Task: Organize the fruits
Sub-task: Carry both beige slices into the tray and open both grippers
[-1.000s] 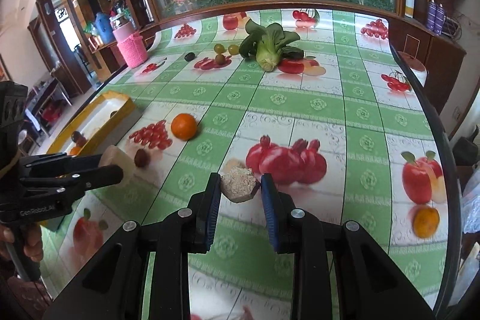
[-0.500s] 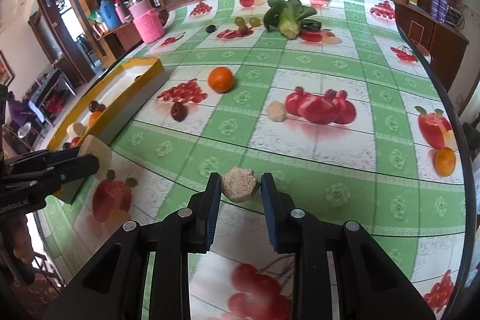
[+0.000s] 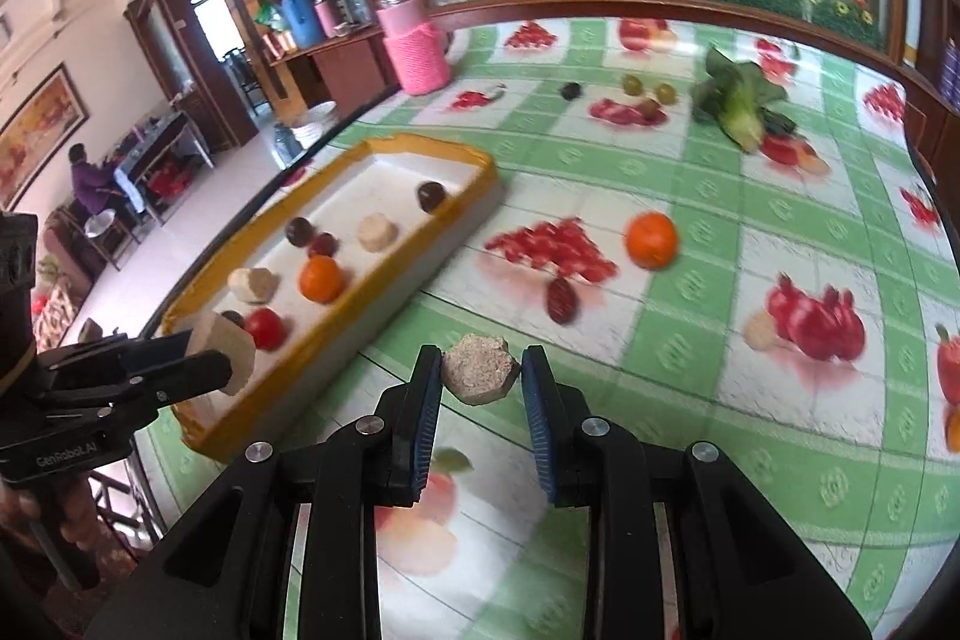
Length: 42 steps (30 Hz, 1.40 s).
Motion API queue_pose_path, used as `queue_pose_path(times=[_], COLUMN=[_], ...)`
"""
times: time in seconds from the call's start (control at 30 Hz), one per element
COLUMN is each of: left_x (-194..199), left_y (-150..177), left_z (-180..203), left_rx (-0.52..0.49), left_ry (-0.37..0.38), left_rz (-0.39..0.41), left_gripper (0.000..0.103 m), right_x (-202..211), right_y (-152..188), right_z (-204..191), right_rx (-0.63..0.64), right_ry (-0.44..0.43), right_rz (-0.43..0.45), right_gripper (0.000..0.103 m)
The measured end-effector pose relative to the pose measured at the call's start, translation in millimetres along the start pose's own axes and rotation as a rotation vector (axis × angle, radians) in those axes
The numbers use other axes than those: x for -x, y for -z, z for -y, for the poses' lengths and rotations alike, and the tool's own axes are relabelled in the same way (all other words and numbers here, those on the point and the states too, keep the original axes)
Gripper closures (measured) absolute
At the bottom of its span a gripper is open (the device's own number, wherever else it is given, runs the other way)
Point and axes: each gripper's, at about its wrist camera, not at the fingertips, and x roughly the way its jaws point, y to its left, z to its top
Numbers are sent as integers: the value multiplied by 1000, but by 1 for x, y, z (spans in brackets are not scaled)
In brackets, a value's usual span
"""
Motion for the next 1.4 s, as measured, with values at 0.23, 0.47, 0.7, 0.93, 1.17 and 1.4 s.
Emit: queue_pose_path(times=[0.23, 0.47, 0.7, 0.93, 1.17, 1.4], left_x=[11, 8, -9, -16, -22, -23], left_y=[5, 8, 9, 8, 8, 5], left_z=[-58, -82, -72, -61, -63, -68], left_rx=[62, 94, 47, 11, -10, -3], left_ry=[-90, -103, -86, -29, -19, -21], left_rz=[5, -15, -52, -67, -82, -78], left_gripper=[64, 64, 64, 64, 64, 64], right_x=[-21, -48, -81, -108, -133, -139], right_y=[-29, -46, -50, -51, -47, -45], right_z=[-38, -63, -76, -77, -74, -84], right_rx=[71, 136, 198, 270, 322, 407], right_ry=[-48, -68, -54, -6, 35, 74], right_rz=[0, -26, -82, -116, -162, -168], right_gripper=[77, 77, 77, 77, 77, 75])
